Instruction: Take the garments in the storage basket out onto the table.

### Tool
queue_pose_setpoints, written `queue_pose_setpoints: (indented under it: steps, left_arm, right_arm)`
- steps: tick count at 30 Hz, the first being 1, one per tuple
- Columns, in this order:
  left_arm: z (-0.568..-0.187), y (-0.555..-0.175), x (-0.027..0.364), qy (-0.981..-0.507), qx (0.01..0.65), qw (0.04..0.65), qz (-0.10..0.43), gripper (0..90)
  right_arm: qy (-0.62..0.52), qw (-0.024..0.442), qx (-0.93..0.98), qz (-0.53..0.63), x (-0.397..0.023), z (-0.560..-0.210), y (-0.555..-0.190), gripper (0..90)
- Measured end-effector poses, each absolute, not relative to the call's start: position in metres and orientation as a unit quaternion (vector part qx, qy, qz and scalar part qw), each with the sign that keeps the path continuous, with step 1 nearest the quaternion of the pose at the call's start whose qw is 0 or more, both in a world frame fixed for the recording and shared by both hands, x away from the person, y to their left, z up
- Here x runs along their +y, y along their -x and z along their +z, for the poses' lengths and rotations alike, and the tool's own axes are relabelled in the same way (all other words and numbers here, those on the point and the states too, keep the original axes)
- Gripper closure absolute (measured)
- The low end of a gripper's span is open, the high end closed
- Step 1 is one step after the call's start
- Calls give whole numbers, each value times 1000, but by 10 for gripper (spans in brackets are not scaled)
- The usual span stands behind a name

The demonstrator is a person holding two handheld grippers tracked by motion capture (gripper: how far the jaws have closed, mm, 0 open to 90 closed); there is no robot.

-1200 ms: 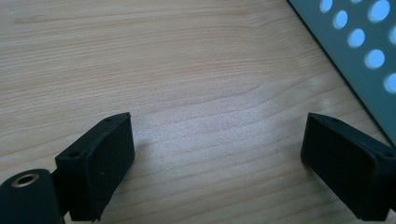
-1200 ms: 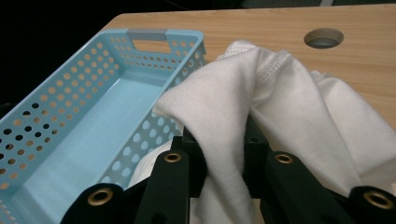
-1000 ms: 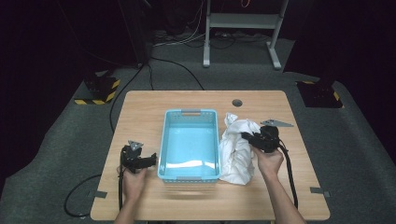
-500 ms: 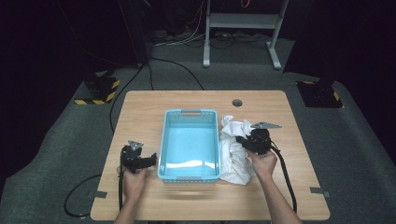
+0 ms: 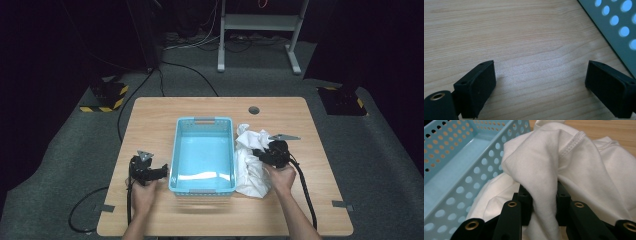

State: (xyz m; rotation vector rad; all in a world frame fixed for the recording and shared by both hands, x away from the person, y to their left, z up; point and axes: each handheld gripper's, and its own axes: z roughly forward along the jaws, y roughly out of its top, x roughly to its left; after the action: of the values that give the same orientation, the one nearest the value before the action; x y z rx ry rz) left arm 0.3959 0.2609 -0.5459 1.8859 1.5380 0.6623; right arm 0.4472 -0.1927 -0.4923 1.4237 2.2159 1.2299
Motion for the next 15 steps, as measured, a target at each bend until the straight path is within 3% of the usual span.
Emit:
queue_pose_setpoints:
  steps: [15]
  left_arm:
    - [-546, -396, 261, -712, 581, 305, 250, 98]
  right_arm:
    - [-497, 109, 754, 415, -194, -502, -446, 591]
